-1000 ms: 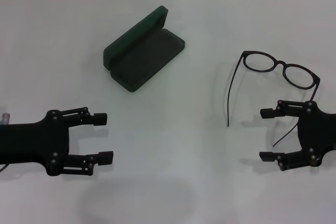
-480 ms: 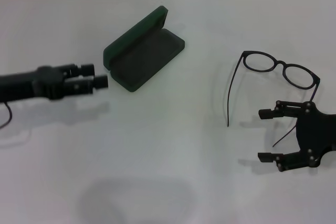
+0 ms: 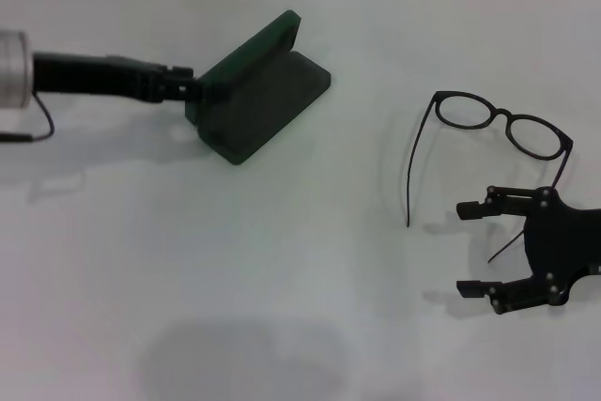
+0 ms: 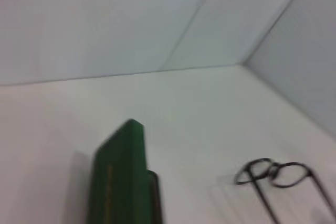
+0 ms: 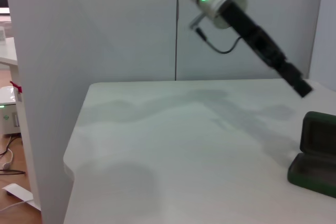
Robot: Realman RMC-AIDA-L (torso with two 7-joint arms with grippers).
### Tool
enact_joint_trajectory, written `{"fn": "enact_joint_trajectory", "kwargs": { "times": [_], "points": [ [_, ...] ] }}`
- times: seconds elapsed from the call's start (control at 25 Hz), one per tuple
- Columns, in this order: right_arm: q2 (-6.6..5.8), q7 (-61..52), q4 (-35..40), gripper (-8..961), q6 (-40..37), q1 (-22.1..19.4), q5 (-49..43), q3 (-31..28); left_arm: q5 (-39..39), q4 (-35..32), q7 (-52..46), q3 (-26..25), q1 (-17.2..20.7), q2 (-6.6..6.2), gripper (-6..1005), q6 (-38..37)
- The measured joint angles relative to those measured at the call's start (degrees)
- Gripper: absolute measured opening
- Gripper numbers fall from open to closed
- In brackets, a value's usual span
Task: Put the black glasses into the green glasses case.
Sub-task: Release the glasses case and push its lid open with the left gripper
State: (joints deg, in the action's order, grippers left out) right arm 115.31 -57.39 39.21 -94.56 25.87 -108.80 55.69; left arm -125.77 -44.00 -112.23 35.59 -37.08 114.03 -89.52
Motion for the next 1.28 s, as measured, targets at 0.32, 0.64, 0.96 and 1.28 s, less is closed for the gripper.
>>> {"fn": "enact_joint_trajectory", "kwargs": {
  "times": [0.32, 0.64, 0.96, 1.28],
  "points": [
    [0.09, -0.1, -0.2, 857, 0.0, 0.1, -0.1, 0.3, -8.5, -9.0, -8.8, 9.9, -6.8, 3.86, 855, 10.0],
    [0.18, 0.0, 0.0, 857, 0.1, 0.2, -0.1, 0.8, -16.5, -7.7, -17.4, 23.8, -14.1, 4.07, 853, 20.3],
    [0.18, 0.0, -0.4, 857, 0.4, 0.1, -0.1, 0.8, -23.4, -5.4, -18.9, 25.5, -16.7, 4.66, 823, 21.4],
    [0.18, 0.0, -0.5, 857, 0.5, 0.2, -0.2, 0.9, -27.5, -5.0, -22.6, 29.5, -18.6, 5.07, 819, 21.1]
  ]
}}
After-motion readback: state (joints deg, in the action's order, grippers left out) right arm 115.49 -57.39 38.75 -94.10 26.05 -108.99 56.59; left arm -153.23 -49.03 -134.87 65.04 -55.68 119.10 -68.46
